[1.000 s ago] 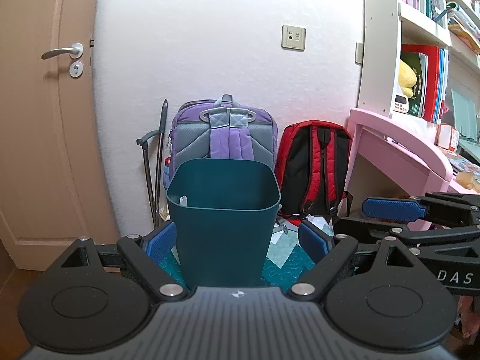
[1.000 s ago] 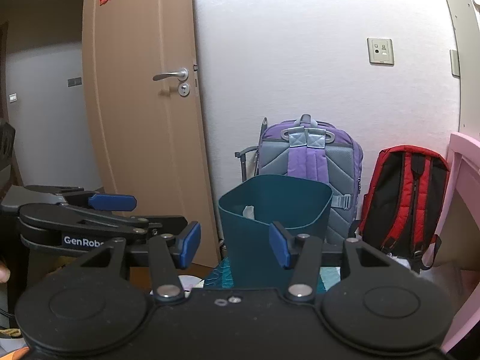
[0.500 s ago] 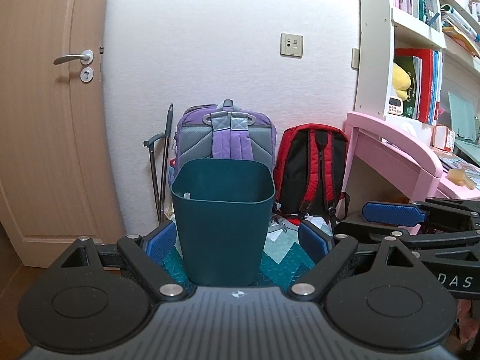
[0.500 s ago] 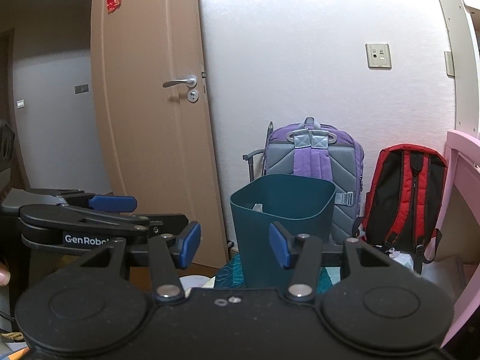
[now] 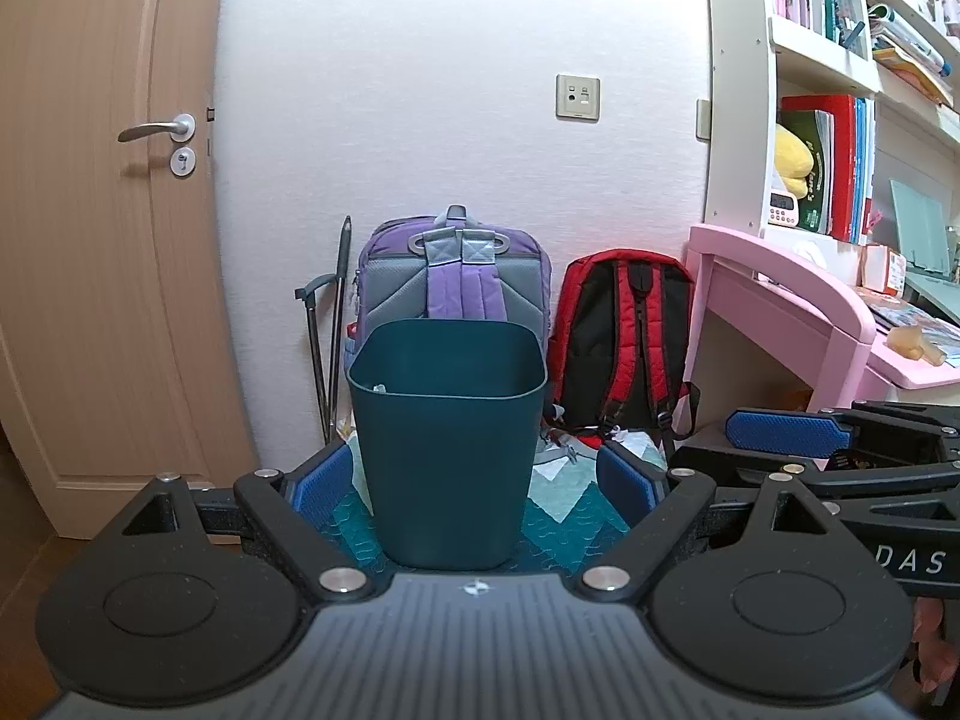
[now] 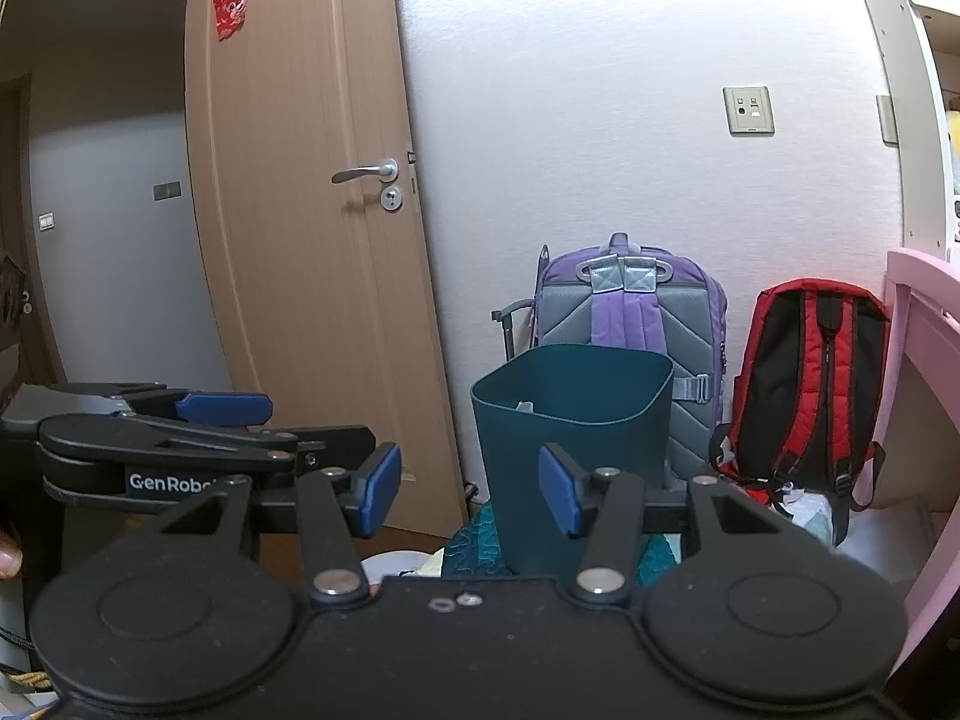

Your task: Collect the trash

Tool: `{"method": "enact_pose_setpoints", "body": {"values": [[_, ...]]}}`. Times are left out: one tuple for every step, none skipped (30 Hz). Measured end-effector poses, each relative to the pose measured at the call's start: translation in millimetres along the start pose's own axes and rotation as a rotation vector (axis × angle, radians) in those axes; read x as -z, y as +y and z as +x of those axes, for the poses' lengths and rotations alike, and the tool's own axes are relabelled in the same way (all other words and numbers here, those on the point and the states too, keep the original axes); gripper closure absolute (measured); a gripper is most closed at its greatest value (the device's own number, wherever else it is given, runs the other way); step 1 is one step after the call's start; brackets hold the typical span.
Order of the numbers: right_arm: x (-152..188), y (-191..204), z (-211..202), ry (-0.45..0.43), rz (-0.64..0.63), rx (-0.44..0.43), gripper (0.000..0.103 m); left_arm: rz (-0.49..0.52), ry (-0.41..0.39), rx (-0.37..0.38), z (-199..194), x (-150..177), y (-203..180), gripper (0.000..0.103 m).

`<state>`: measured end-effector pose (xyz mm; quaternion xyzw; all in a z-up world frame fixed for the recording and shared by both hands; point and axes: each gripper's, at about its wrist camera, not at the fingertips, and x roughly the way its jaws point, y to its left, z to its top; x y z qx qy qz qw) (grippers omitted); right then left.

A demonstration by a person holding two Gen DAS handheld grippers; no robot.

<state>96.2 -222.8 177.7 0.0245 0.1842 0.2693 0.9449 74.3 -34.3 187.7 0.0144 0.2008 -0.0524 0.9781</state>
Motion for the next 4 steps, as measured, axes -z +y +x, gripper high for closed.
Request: {"method": "enact_pose_setpoints", "body": {"values": [[1.4, 0.0, -0.2, 0.001, 0.002, -0.001, 0.052, 0.000, 0.001, -0.001, 0.4, 0.7, 0.5, 0.014], [2.4, -0.3, 0.3, 0.003, 0.003, -0.002, 0.052, 0.000, 0.003, -0.002, 1.2, 1.5, 0.9, 0.014], [3.5, -0.2, 1.3, 0.005, 0.004, -0.003, 0.052, -0.001, 0.006, -0.002, 1.8, 2.5, 1.3, 0.014], [4.5, -0.5, 2.5, 0.008, 0.005, -0.003, 0.052, -0.002, 0.009, -0.004, 3.6, 3.3, 1.8, 0.014]]}}
